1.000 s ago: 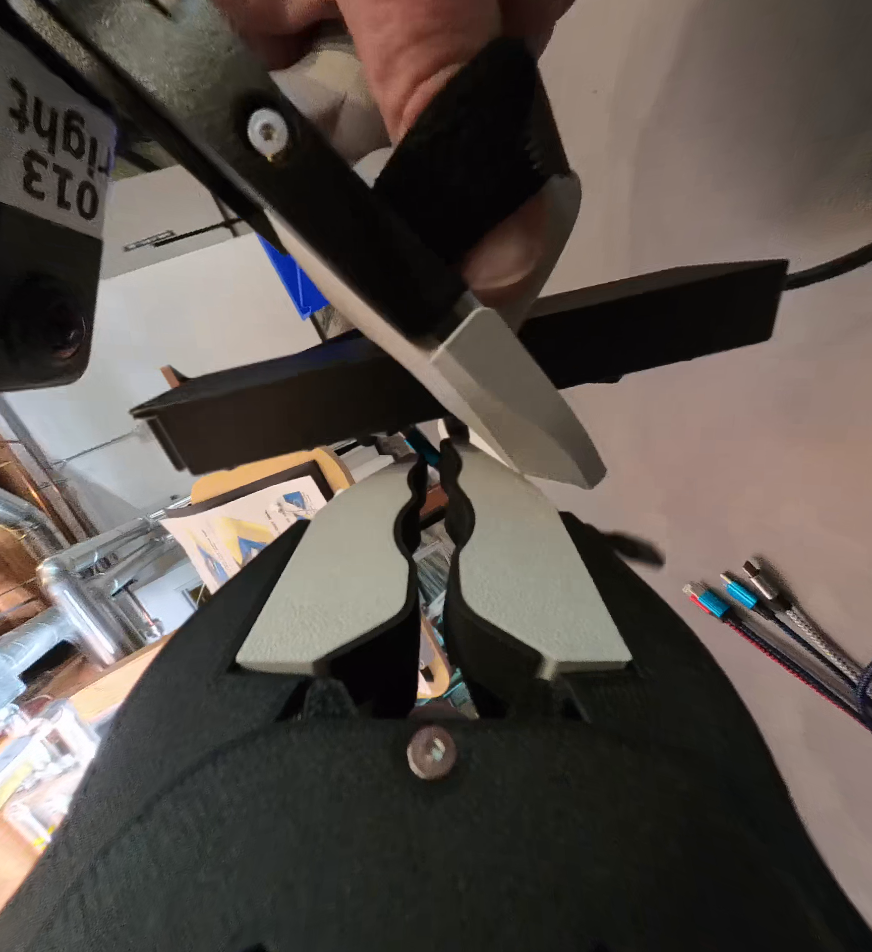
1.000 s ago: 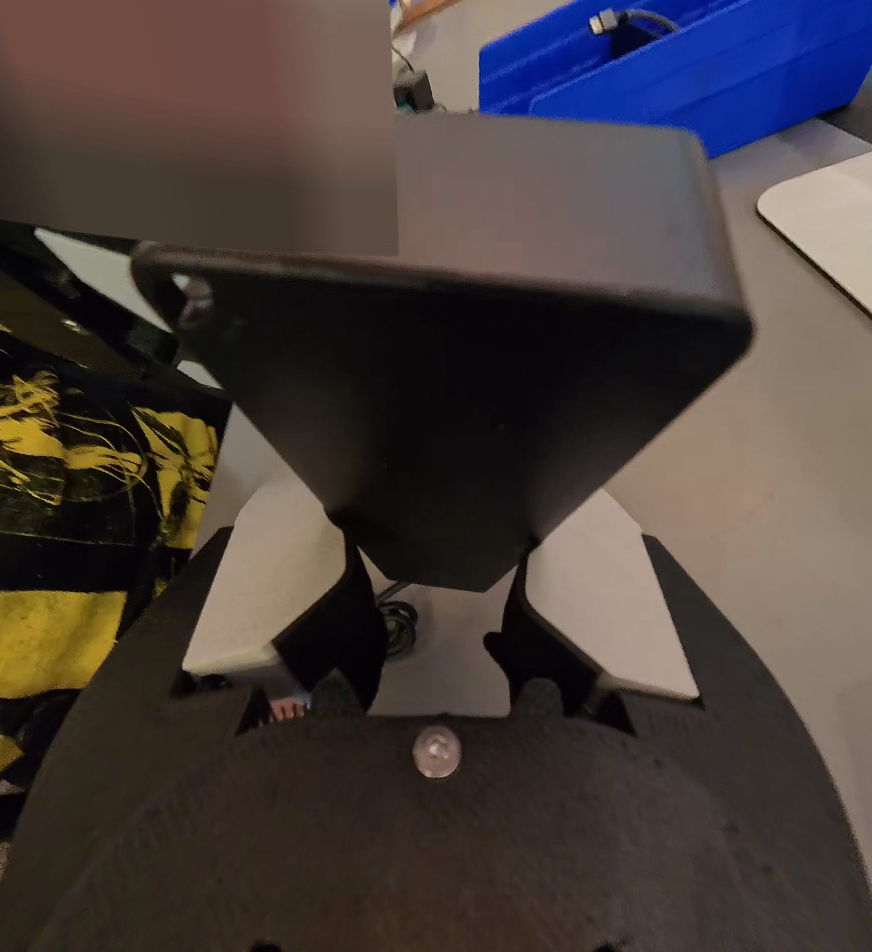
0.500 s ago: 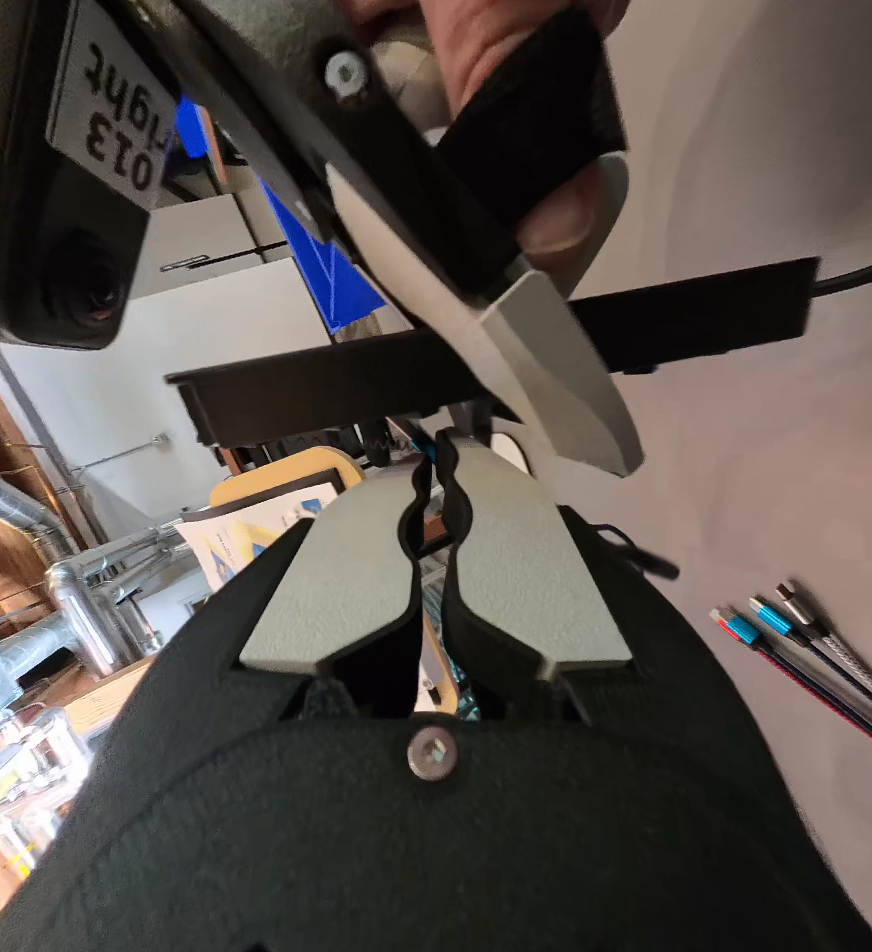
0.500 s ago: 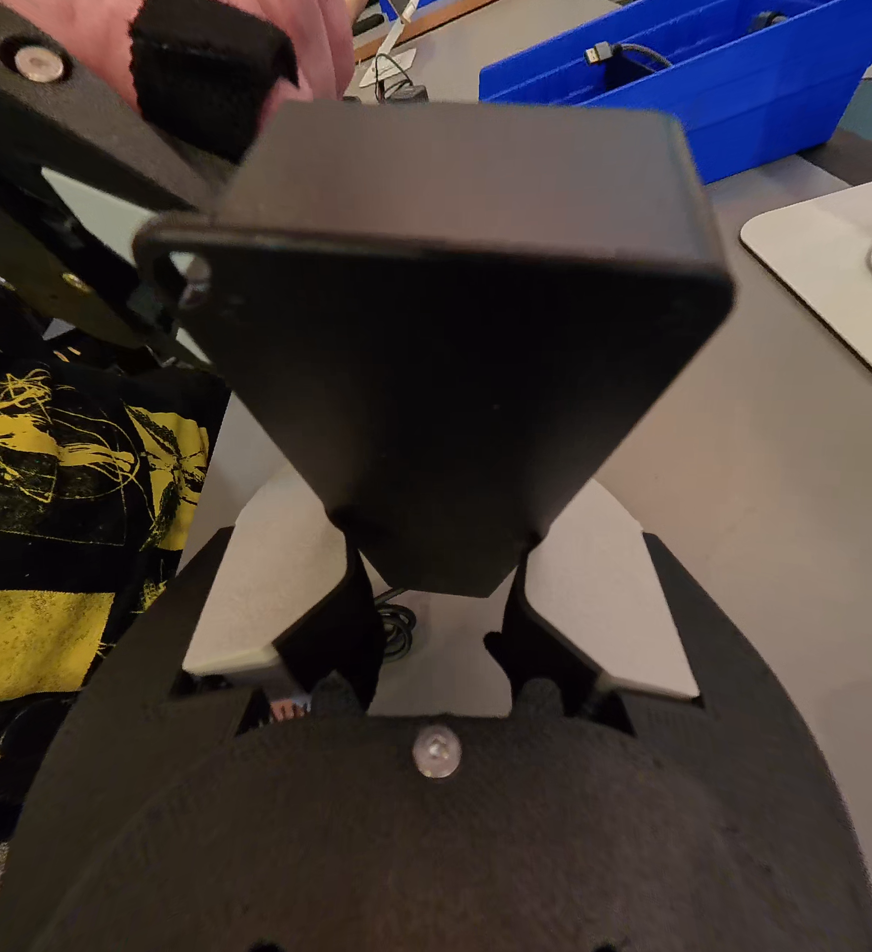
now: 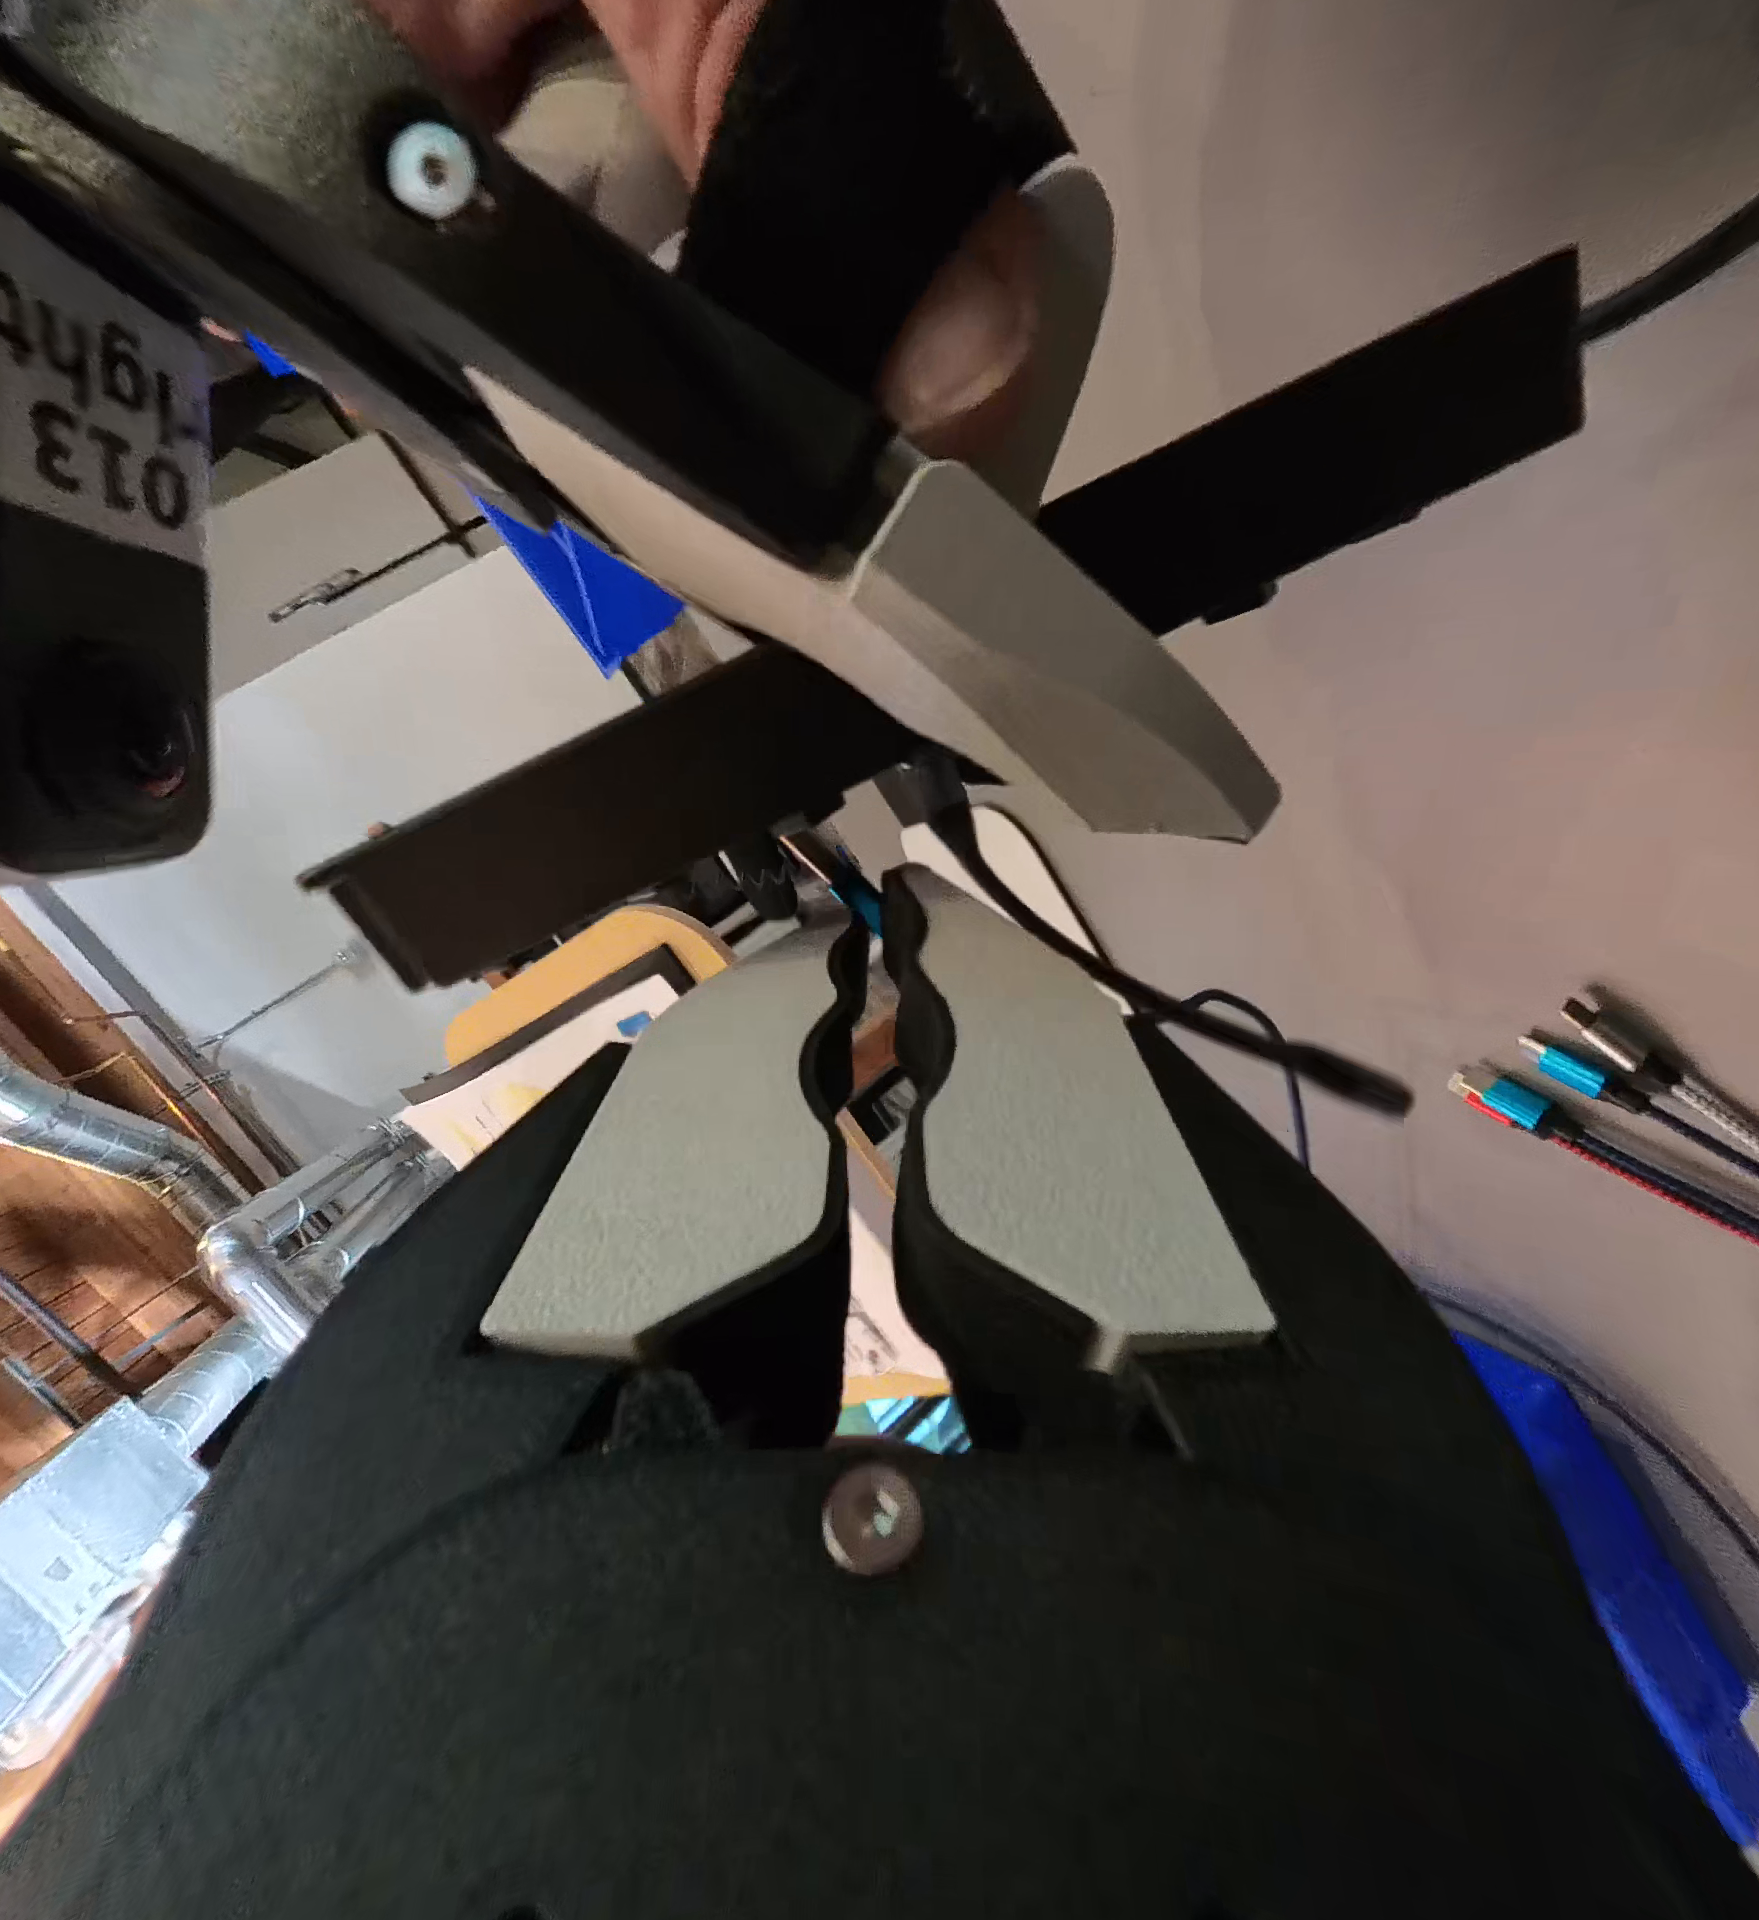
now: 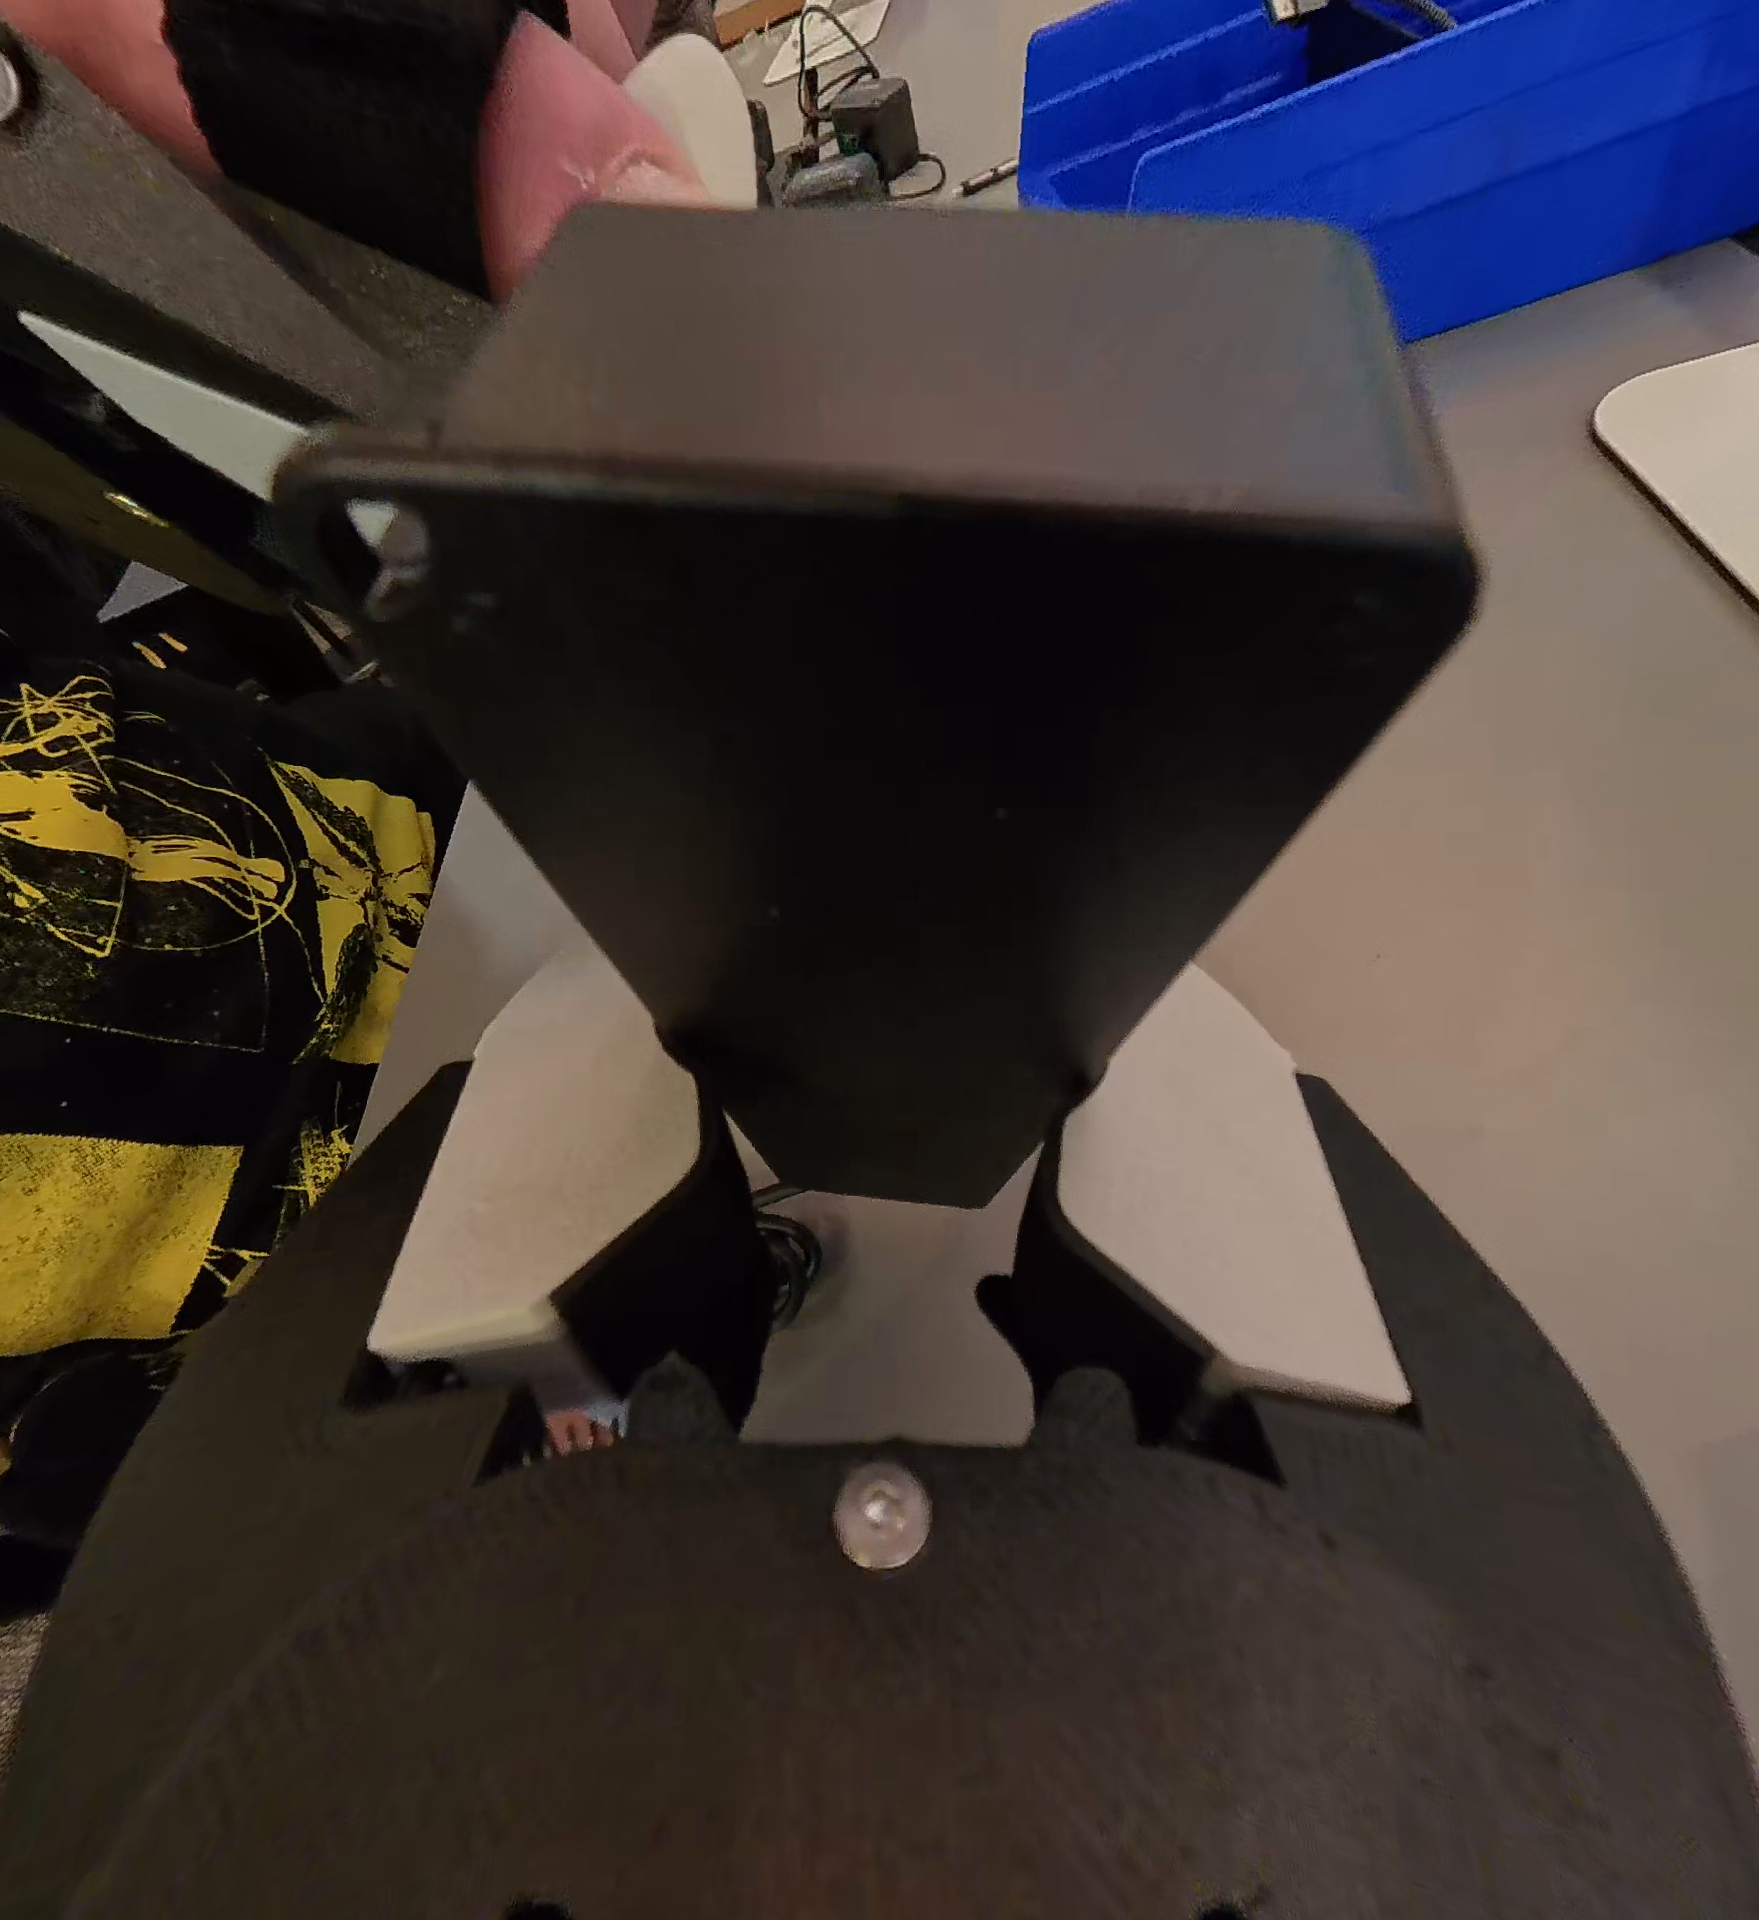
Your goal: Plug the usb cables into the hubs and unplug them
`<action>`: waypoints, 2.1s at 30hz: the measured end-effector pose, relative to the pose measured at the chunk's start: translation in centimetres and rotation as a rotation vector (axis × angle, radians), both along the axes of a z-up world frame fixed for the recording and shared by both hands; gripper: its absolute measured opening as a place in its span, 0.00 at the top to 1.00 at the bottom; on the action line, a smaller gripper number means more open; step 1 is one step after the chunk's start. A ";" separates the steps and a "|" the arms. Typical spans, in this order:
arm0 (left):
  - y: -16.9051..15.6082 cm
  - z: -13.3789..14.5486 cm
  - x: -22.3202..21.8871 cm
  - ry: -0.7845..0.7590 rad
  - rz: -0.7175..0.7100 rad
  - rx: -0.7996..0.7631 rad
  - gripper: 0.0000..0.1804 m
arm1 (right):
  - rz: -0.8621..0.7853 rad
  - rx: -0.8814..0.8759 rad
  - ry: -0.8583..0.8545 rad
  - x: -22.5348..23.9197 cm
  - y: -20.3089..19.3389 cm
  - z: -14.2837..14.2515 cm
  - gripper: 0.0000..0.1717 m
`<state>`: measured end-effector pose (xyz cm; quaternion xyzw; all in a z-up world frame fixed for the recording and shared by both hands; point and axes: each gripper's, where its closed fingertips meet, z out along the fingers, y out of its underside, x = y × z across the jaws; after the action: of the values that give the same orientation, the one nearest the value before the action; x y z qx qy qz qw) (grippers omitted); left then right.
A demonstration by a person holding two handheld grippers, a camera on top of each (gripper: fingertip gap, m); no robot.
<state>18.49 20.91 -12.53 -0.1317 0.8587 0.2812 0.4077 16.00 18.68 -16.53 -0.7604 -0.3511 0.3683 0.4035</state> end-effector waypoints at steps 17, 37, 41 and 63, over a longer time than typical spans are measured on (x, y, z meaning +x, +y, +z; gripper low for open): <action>-0.8 0.5 0.0 0.020 -0.009 0.037 0.98 | 0.005 -0.006 -0.022 -0.2 -0.1 -0.4 0.63; -1.4 0.6 -0.2 -0.050 -0.032 -0.004 0.98 | 0.032 0.027 0.005 -0.6 -0.3 -0.1 0.63; -1.5 0.5 -0.4 -0.029 -0.035 0.011 0.98 | 0.040 0.027 0.010 -0.7 -0.4 -0.1 0.63; -1.7 1.2 -0.3 -0.036 -0.104 0.025 0.97 | 0.076 0.009 -0.013 -1.0 -1.0 -0.5 0.63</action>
<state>18.20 19.23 -11.37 -0.0868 0.8533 0.2682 0.4386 15.02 17.72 -17.08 -0.7470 -0.3840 0.3768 0.3905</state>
